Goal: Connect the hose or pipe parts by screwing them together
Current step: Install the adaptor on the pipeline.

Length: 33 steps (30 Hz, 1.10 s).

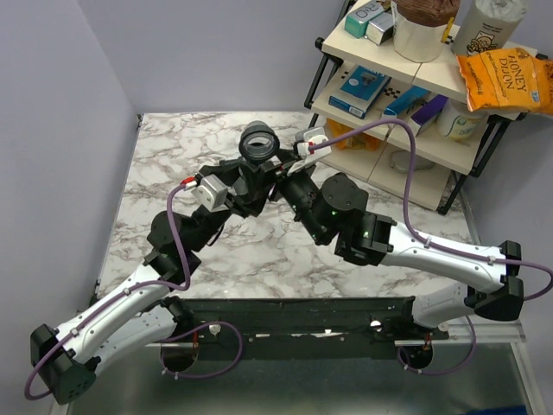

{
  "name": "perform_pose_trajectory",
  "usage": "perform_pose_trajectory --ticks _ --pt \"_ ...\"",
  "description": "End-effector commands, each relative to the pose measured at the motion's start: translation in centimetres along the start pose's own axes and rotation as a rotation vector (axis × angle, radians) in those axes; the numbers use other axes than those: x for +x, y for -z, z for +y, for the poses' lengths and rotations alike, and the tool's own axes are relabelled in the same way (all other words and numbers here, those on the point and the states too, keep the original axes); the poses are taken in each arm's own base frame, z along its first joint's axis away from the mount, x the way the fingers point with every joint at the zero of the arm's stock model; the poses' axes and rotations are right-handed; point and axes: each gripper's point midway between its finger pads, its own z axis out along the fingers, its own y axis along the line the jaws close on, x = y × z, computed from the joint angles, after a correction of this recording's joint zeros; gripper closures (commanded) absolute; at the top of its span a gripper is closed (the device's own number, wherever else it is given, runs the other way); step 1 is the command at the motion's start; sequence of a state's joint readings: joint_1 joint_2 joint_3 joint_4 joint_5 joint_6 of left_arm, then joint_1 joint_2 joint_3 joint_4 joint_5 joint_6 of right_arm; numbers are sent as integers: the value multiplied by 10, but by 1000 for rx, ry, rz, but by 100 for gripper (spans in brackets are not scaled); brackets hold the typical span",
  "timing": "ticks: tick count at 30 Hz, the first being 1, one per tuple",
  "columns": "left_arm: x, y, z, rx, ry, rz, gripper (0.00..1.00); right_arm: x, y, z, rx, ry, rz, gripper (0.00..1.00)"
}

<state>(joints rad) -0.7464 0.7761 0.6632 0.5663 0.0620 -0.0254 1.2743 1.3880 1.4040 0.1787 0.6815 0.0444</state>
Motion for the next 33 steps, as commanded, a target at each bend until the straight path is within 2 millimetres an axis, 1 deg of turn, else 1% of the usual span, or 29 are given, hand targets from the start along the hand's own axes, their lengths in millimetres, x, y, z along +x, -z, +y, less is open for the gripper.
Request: perform_pose_trajectory --ticks 1,3,7,8,11,12,14,15,17,18,19,20,21,22,23,24,25,27,28,29,30,31,33 --pt "-117 3 17 -87 -4 -361 100 53 10 11 -78 116 156 4" --pt "-116 4 17 -89 -4 -360 100 47 11 15 -98 102 137 0" --pt "-116 4 17 -91 -2 -360 100 39 12 21 -144 103 124 0" --pt "-117 5 17 -90 -1 -361 100 34 14 22 -161 99 114 0" --pt "-116 5 18 -94 -1 -355 100 28 21 32 -247 120 101 0" --pt "-115 5 17 -93 -1 -352 100 21 25 36 -283 114 87 0" --pt "-114 5 17 -93 0 -349 100 18 30 38 -319 127 82 0" --pt "-114 5 17 -91 2 -349 100 11 36 42 -375 124 70 0" --pt "-114 5 16 -86 2 -346 100 8 38 36 -386 132 66 0" --pt "-113 5 16 -83 3 -342 100 8 43 43 -455 131 70 0" --pt "-113 5 15 -81 3 -339 100 1 43 36 -452 121 61 0" --pt "-113 5 15 -79 6 -337 100 0 45 34 -481 123 69 0" --pt "-114 5 14 -74 8 -339 100 -3 52 43 -574 117 68 0" --pt "-112 5 13 -67 12 -333 100 -3 50 33 -591 122 83 0" --pt "-113 5 12 -65 15 -333 100 0 54 32 -640 123 110 0" --pt "-112 5 12 -65 27 -332 100 -4 66 42 -762 113 113 0" --pt "-110 4 4 -20 28 -322 100 -6 62 32 -774 115 116 0" --pt "-110 5 -3 18 55 -317 100 -6 72 35 -884 117 133 0" --pt "-108 5 -7 40 65 -307 100 -11 71 30 -899 127 122 0" --pt "-107 5 -15 80 73 -302 100 -11 71 29 -913 133 129 0" --pt "-106 6 -18 97 81 -298 100 -13 72 30 -943 138 129 0" --pt "-104 6 -22 118 105 -288 100 -21 70 26 -939 147 115 0" --pt "-101 7 -30 164 117 -274 100 -23 70 25 -972 157 116 0"
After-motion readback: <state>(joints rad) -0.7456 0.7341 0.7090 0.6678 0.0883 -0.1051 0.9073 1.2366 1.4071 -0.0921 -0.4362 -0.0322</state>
